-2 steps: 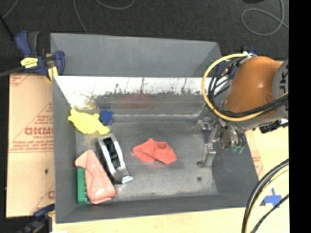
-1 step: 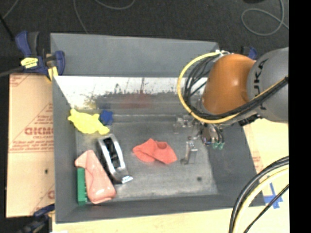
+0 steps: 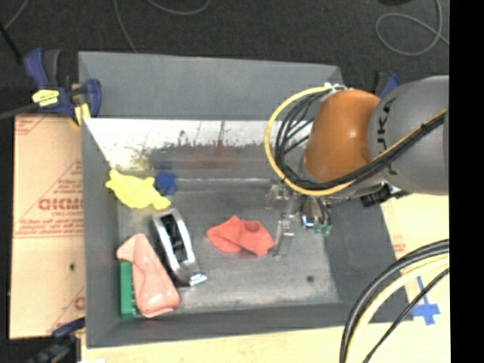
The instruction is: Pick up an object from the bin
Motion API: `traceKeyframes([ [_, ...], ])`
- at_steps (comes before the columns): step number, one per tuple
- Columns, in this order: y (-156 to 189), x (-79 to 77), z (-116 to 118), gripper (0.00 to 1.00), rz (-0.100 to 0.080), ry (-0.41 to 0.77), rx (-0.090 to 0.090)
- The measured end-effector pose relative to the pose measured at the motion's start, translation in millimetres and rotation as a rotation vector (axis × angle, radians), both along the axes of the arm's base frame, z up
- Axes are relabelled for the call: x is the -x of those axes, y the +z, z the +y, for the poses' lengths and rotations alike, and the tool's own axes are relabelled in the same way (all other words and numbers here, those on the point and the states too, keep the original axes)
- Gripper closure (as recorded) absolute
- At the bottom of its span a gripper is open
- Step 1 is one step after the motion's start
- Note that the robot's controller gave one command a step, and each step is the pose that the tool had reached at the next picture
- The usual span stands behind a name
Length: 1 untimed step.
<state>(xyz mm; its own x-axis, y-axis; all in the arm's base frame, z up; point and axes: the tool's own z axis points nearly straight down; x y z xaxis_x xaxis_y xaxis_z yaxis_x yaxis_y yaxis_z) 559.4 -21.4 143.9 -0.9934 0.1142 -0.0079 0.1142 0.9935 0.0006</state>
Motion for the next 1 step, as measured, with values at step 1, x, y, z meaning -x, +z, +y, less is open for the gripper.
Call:
traceKeyframes([
  [1,-51.5,-10.7,14.8,0.00,-0.004,-0.188,0.000],
])
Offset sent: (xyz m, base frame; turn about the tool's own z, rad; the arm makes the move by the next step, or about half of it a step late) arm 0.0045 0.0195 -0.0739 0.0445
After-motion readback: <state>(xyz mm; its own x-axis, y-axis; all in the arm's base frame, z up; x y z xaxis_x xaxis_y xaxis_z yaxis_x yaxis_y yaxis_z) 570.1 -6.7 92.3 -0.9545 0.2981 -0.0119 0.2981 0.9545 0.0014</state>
